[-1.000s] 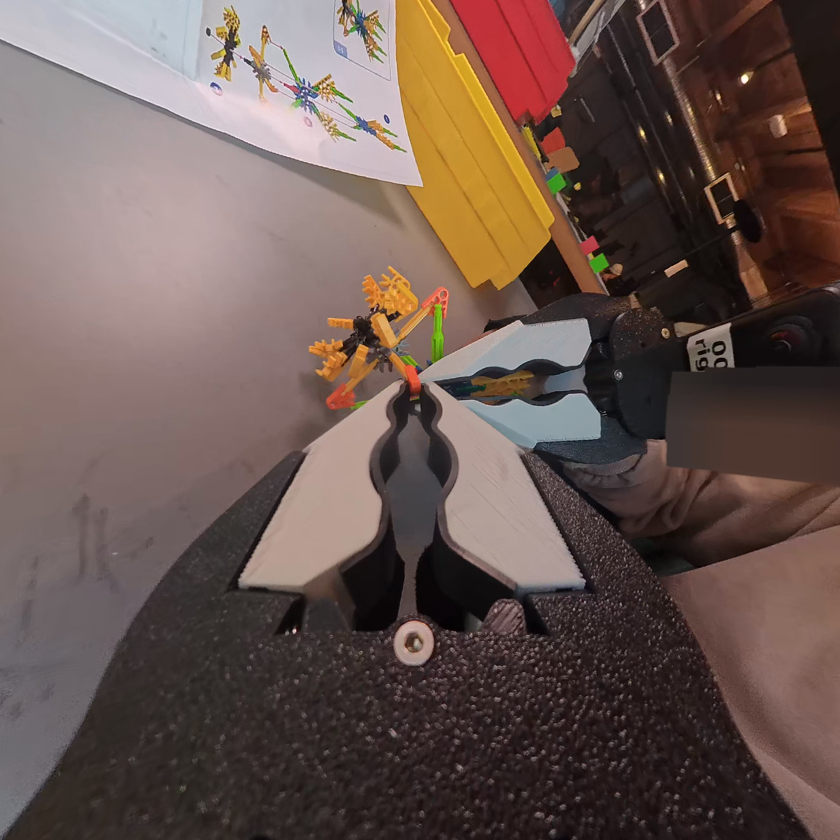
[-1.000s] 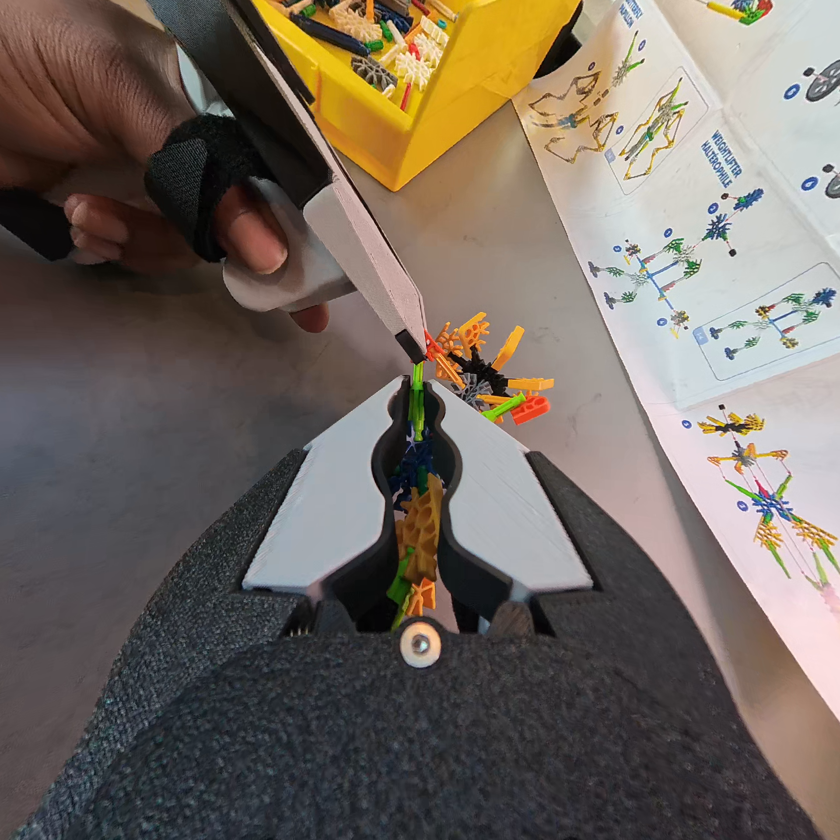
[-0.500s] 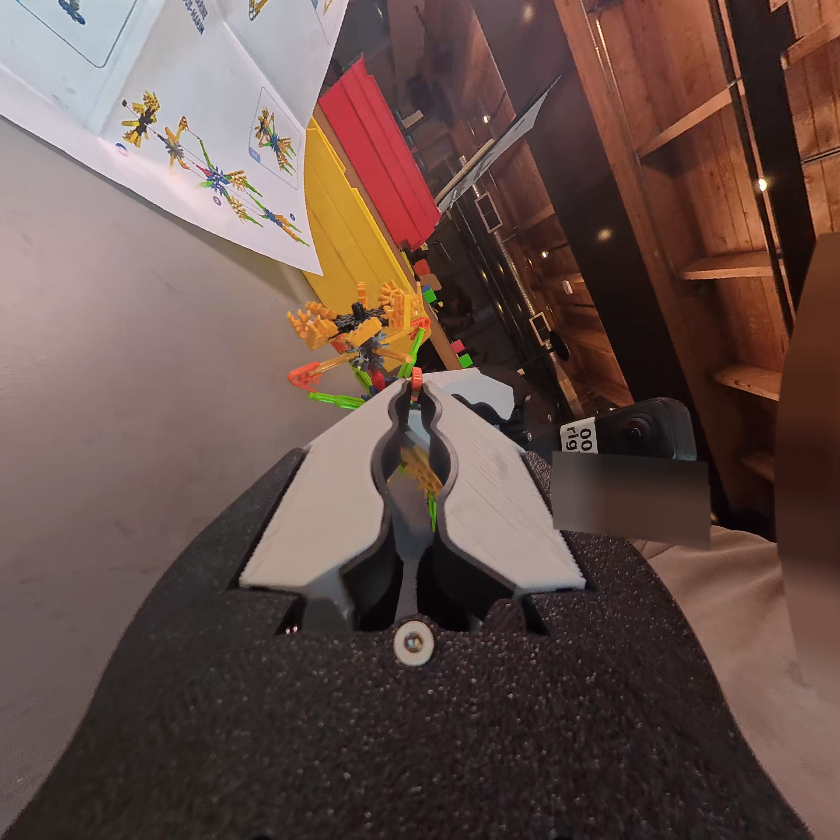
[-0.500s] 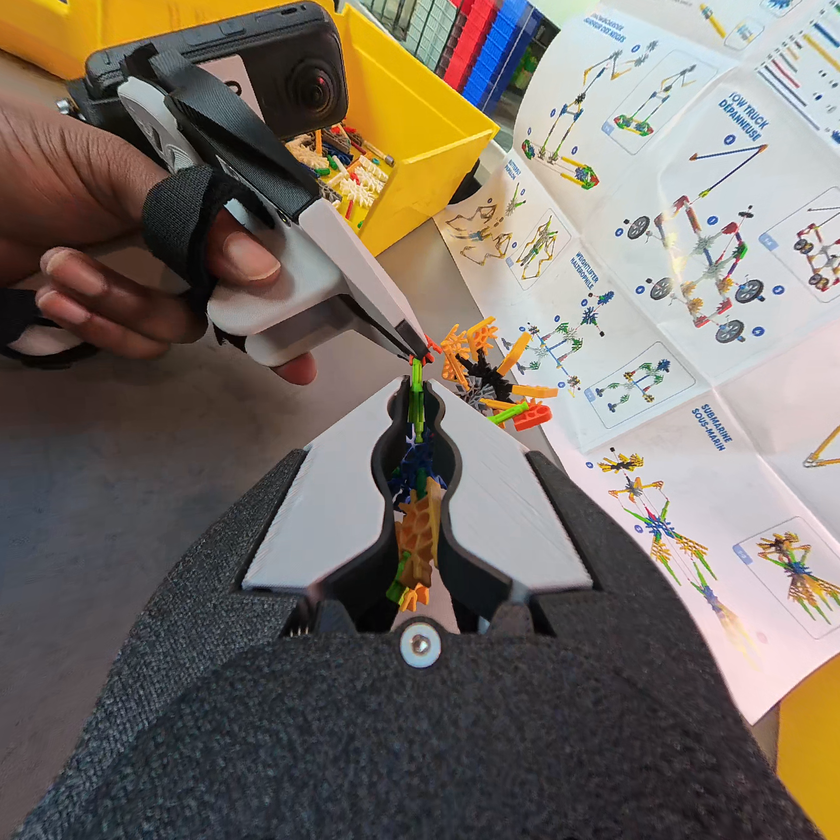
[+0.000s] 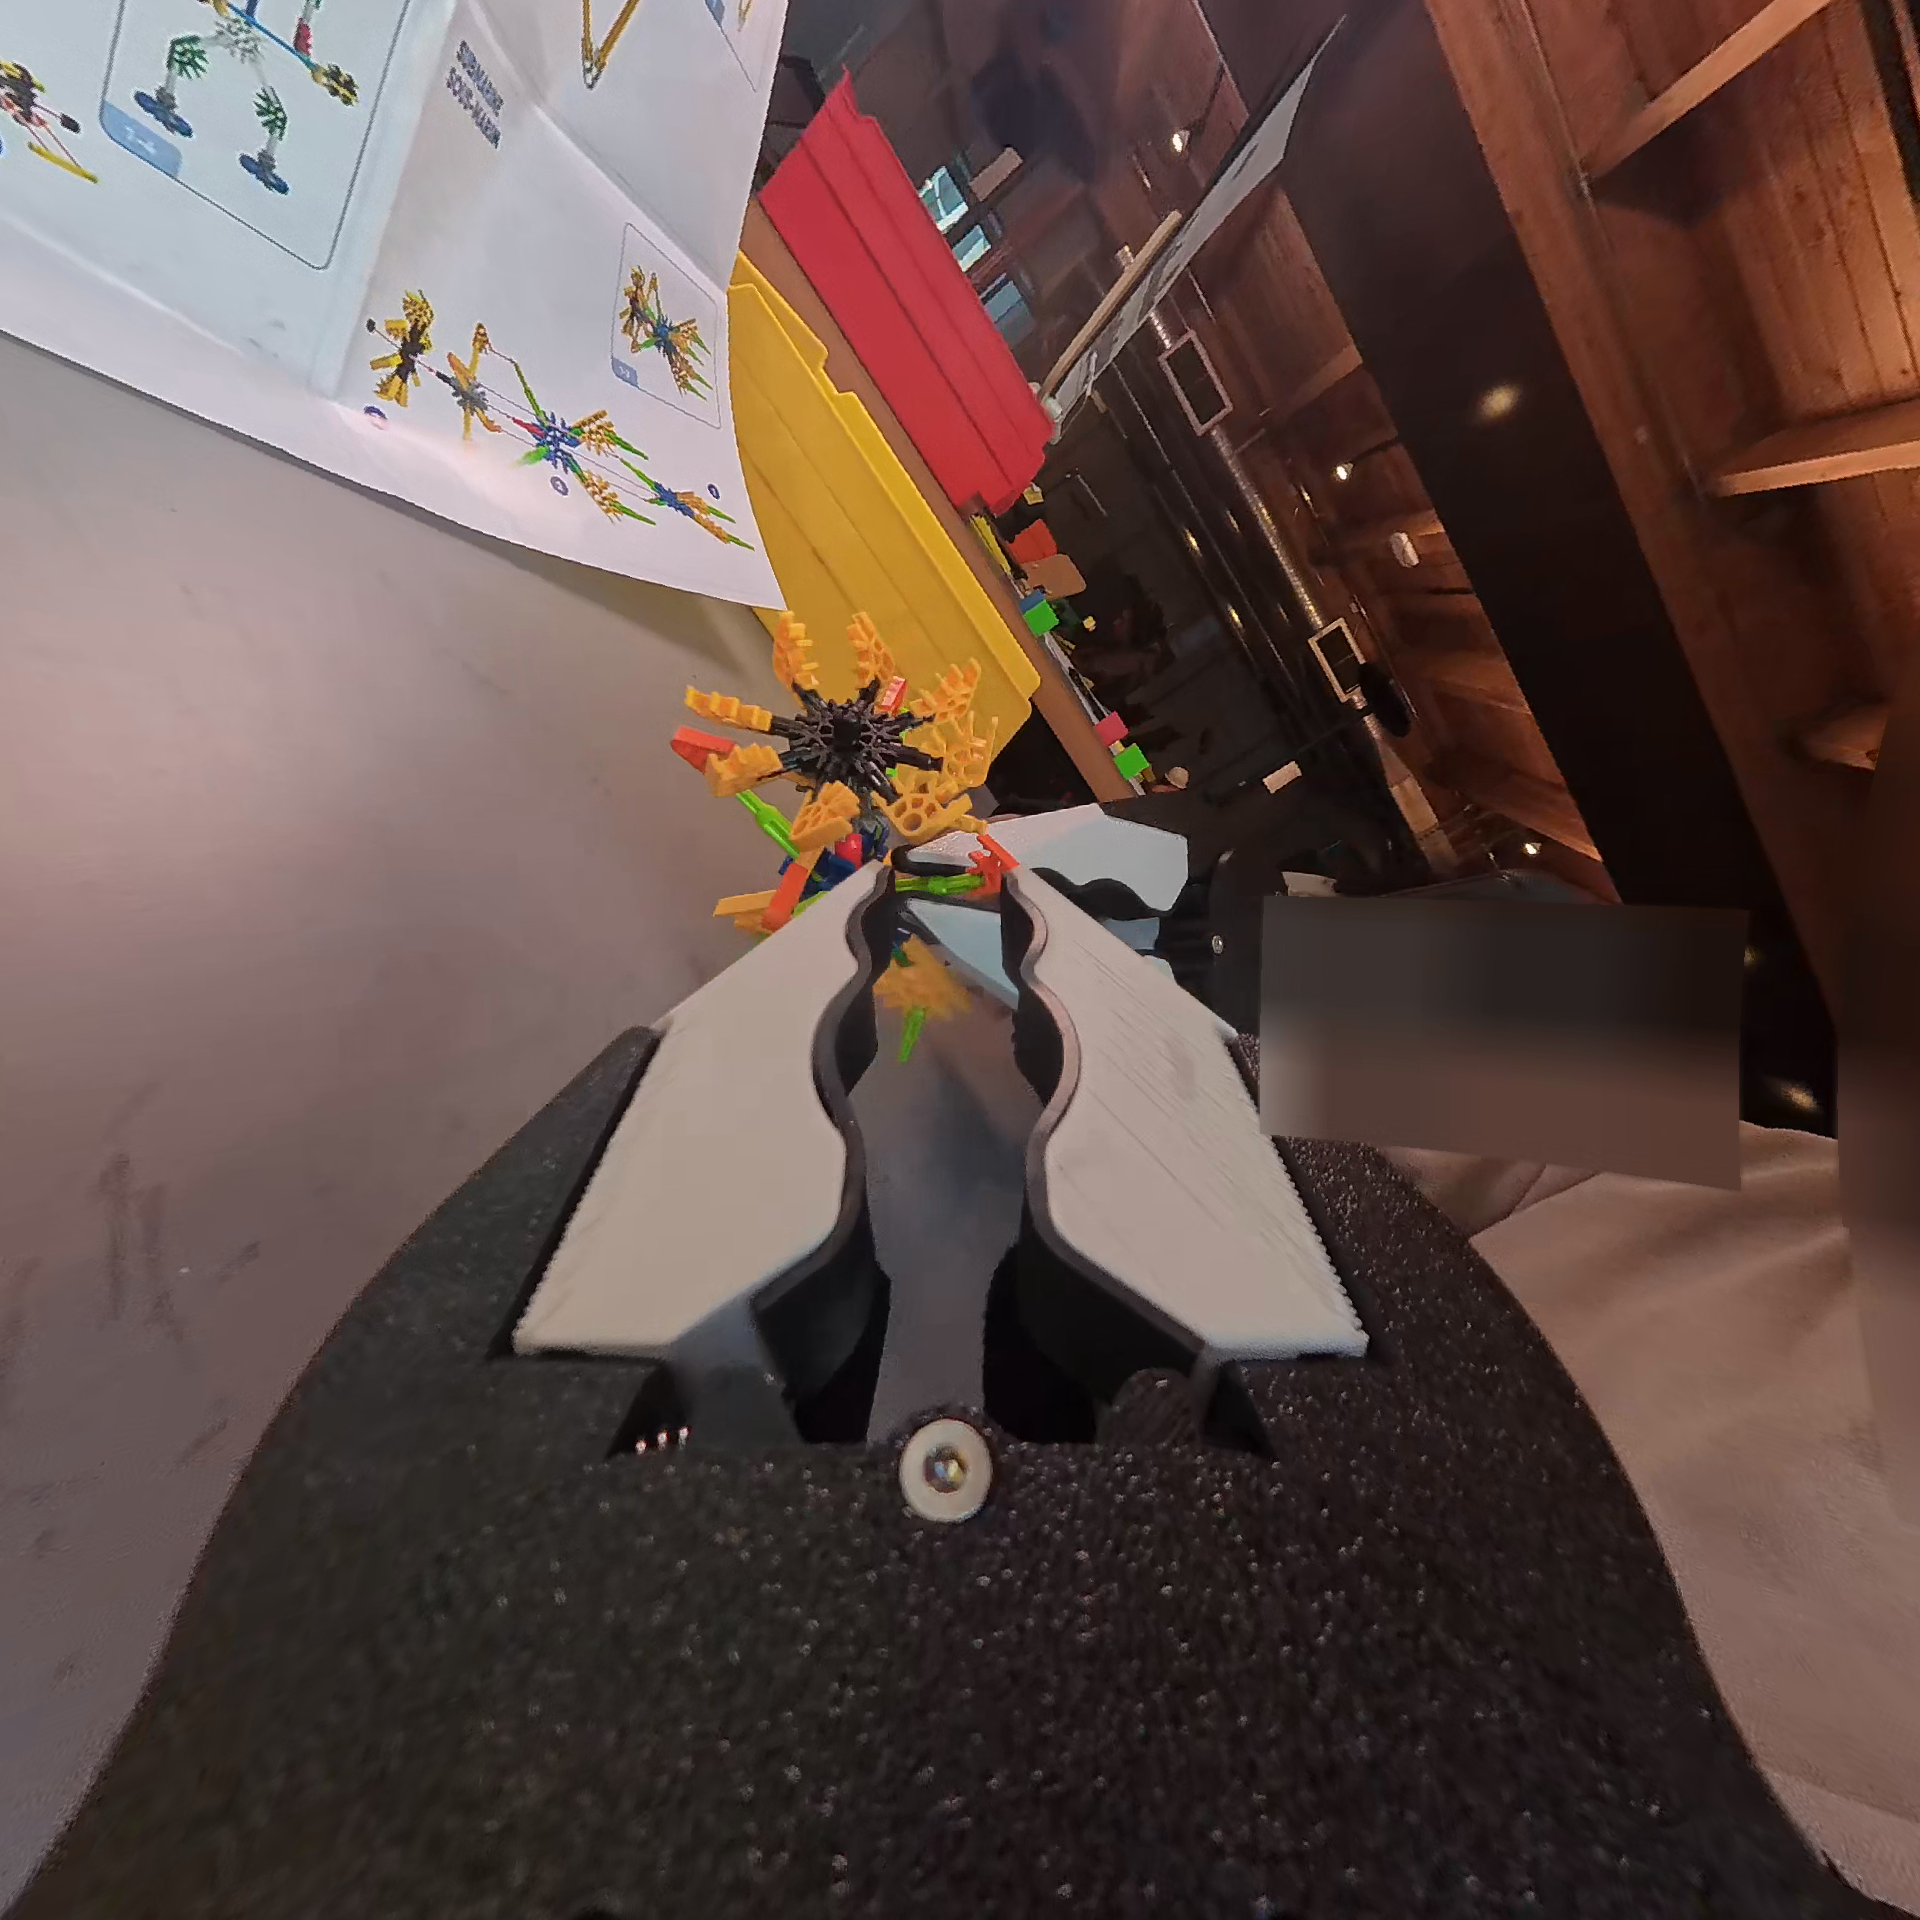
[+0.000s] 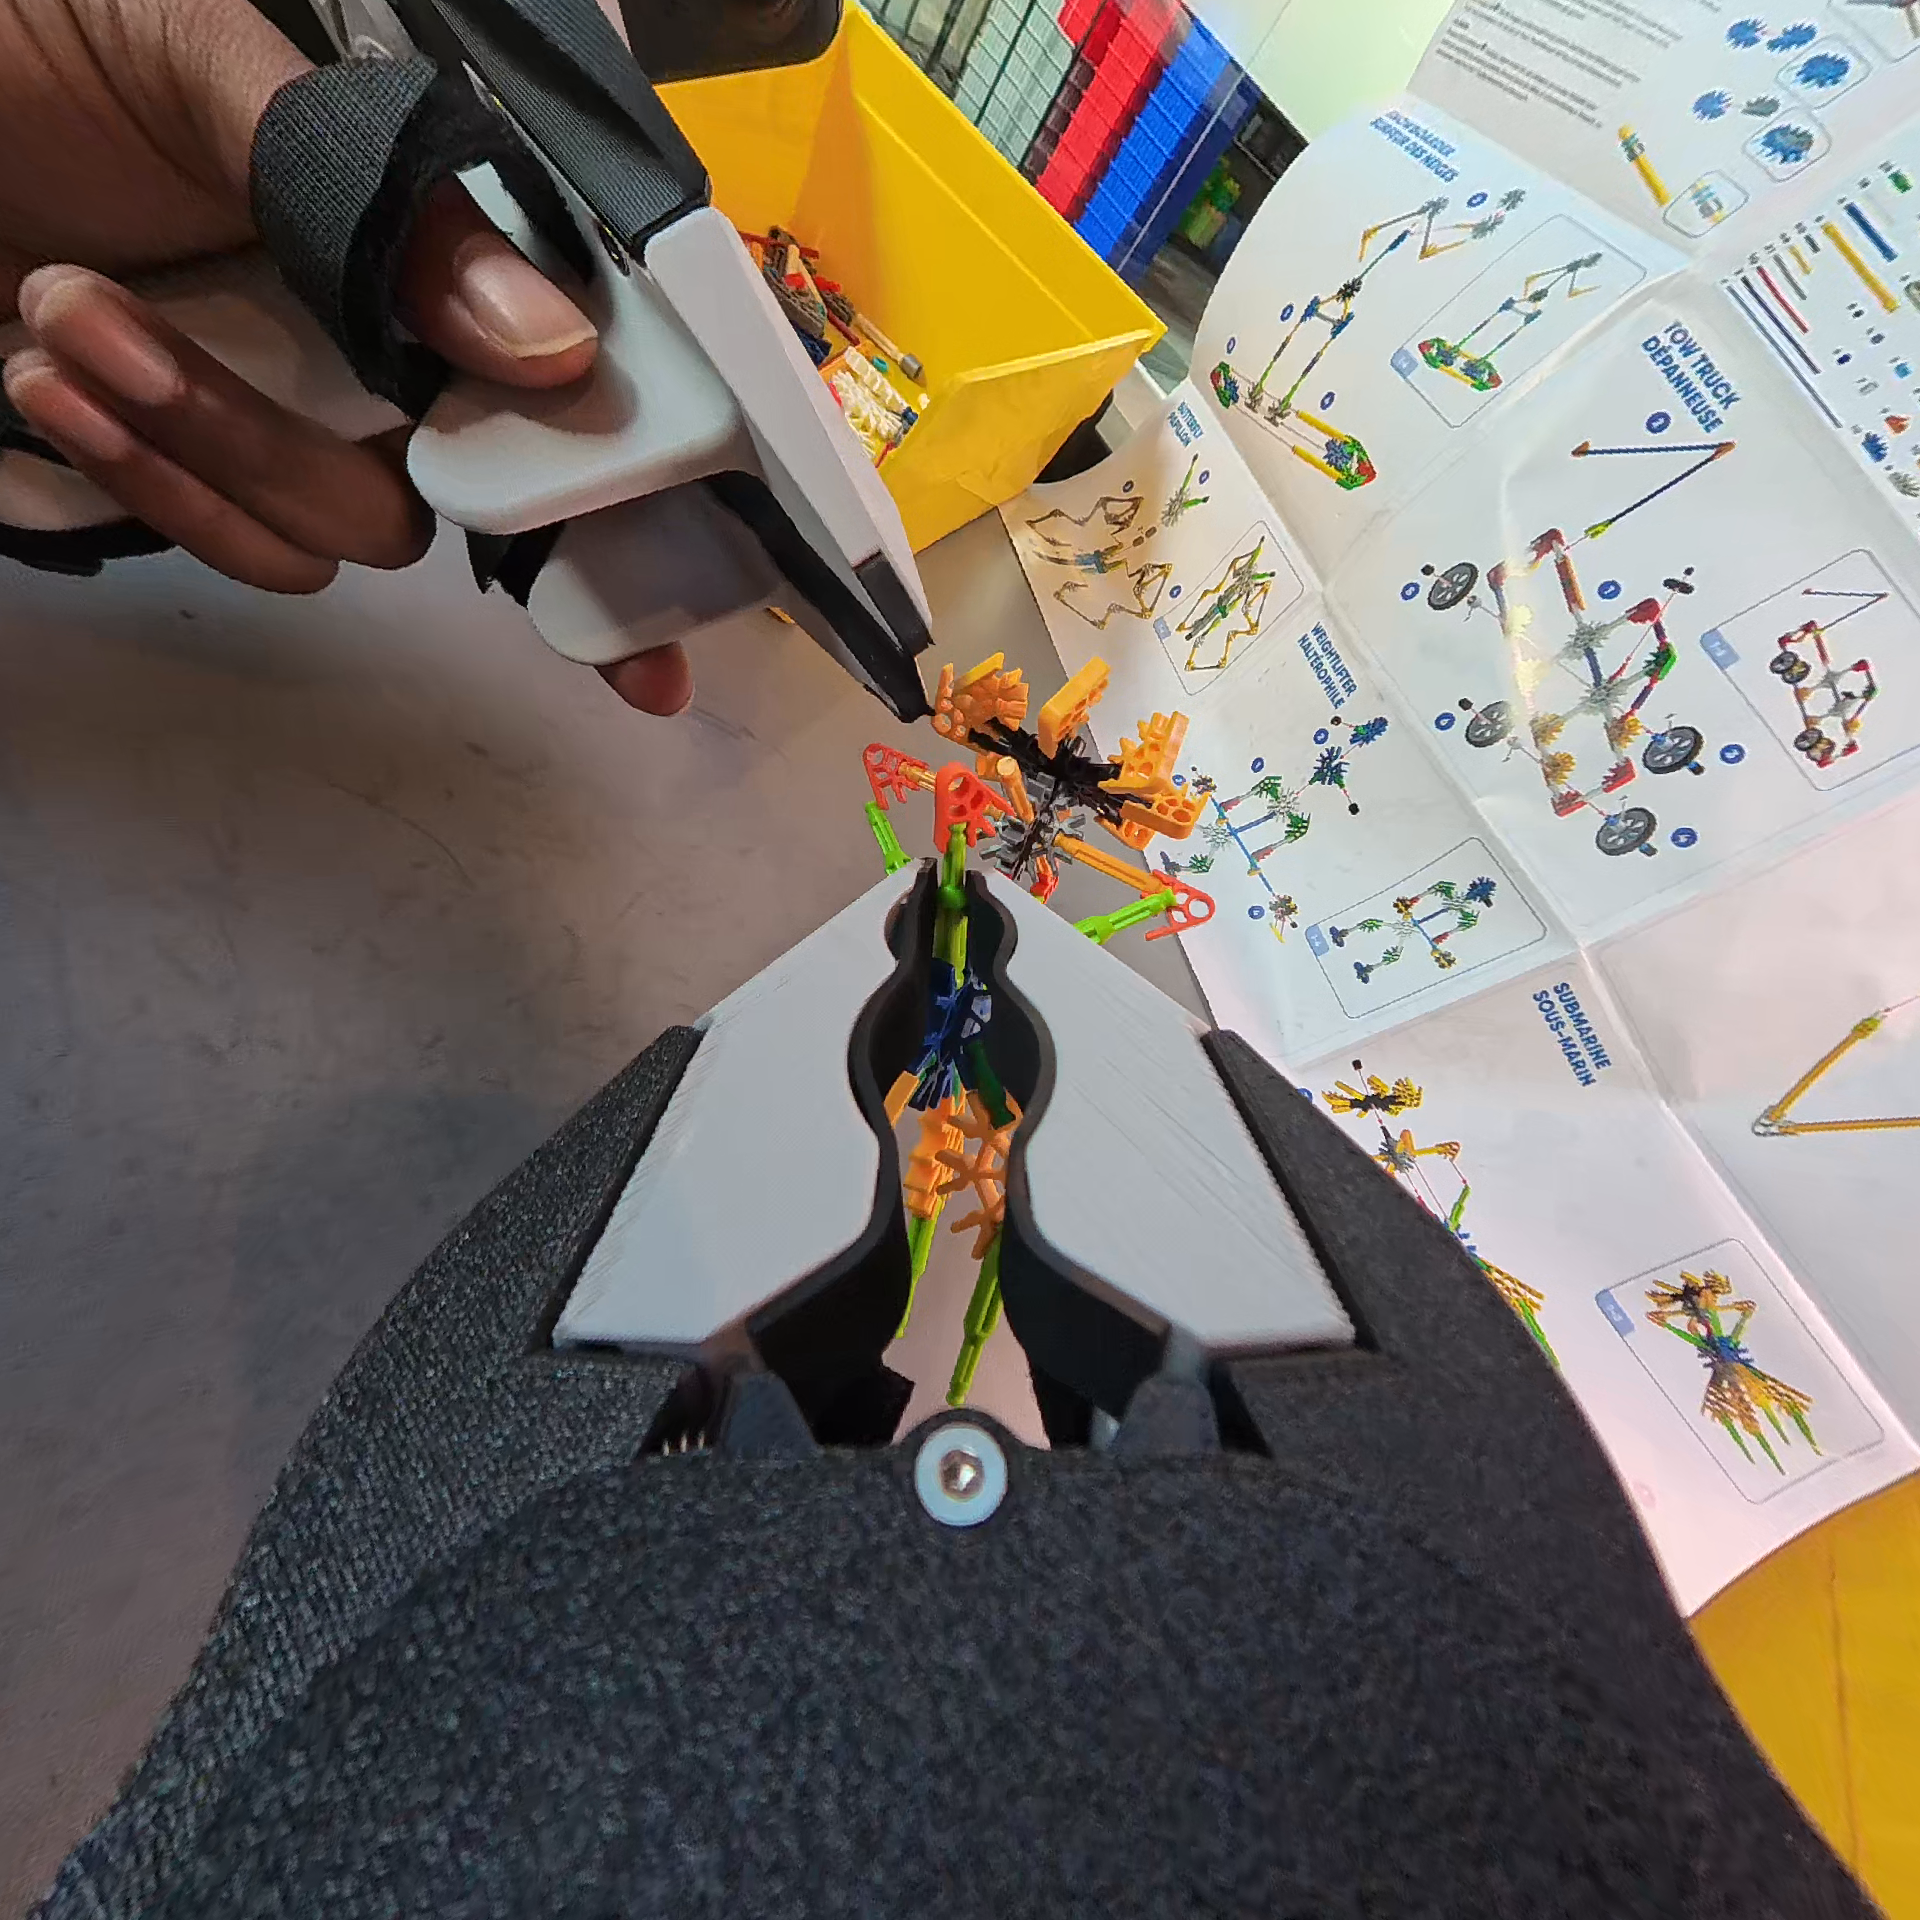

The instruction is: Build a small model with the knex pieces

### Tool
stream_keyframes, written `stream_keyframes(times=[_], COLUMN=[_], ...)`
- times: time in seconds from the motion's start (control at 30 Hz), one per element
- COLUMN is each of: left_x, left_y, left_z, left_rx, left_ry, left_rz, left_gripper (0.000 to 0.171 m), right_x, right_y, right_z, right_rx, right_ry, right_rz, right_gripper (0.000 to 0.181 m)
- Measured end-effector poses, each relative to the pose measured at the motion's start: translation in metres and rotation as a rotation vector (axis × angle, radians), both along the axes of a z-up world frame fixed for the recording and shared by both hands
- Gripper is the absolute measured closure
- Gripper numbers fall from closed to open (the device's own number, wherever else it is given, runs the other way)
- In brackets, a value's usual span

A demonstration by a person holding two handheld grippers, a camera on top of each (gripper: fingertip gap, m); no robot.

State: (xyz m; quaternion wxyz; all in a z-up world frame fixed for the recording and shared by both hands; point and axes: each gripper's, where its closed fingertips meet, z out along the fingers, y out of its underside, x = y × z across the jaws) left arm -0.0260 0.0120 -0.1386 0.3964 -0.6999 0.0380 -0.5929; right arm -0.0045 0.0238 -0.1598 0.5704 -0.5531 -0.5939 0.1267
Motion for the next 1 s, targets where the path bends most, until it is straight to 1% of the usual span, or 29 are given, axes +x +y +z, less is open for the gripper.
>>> stream_keyframes(times=[0.07, 0.17, 0.23, 0.3, 0.37, 0.47, 0.57, 0.7, 0.73, 0.83, 1.0], left_x=[-0.005, -0.016, -0.018, -0.014, -0.005, 0.009, 0.016, 0.015, 0.014, 0.010, 0.009], left_y=[-0.001, 0.000, -0.003, -0.009, -0.013, -0.010, -0.008, -0.004, -0.002, 0.004, 0.008], left_z=[0.001, -0.003, -0.007, -0.011, -0.008, -0.002, -0.003, -0.001, 0.000, 0.002, 0.004], left_rx=[0.025, 0.057, 0.067, 0.074, 0.099, 0.125, 0.157, 0.215, 0.230, 0.273, 0.306], left_ry=[0.027, 0.082, 0.117, 0.144, 0.141, 0.121, 0.168, 0.259, 0.286, 0.391, 0.507], left_rz=[0.000, 0.024, 0.015, -0.018, -0.037, -0.024, 0.004, 0.112, 0.148, 0.270, 0.387], left_gripper=[0.152, 0.151, 0.151, 0.150, 0.149, 0.149, 0.166, 0.168, 0.169, 0.170, 0.170], right_x=[0.001, -0.001, -0.003, -0.001, 0.000, -0.001, -0.003, -0.002, -0.001, 0.000, 0.002], right_y=[0.001, -0.004, -0.009, -0.009, -0.009, -0.015, -0.022, -0.018, -0.015, -0.009, -0.004], right_z=[-0.001, 0.001, 0.005, 0.010, 0.014, 0.016, 0.019, 0.021, 0.021, 0.027, 0.035], right_rx=[-0.002, -0.003, -0.077, -0.159, -0.231, -0.299, -0.318, -0.364, -0.366, -0.378, -0.336], right_ry=[-0.005, 0.017, 0.074, 0.147, 0.199, 0.254, 0.274, 0.286, 0.289, 0.318, 0.329], right_rz=[0.001, 0.059, 0.119, 0.147, 0.190, 0.260, 0.300, 0.278, 0.254, 0.191, 0.095], right_gripper=[0.178, 0.178, 0.179, 0.178, 0.178, 0.178, 0.178, 0.176, 0.172, 0.170, 0.171])
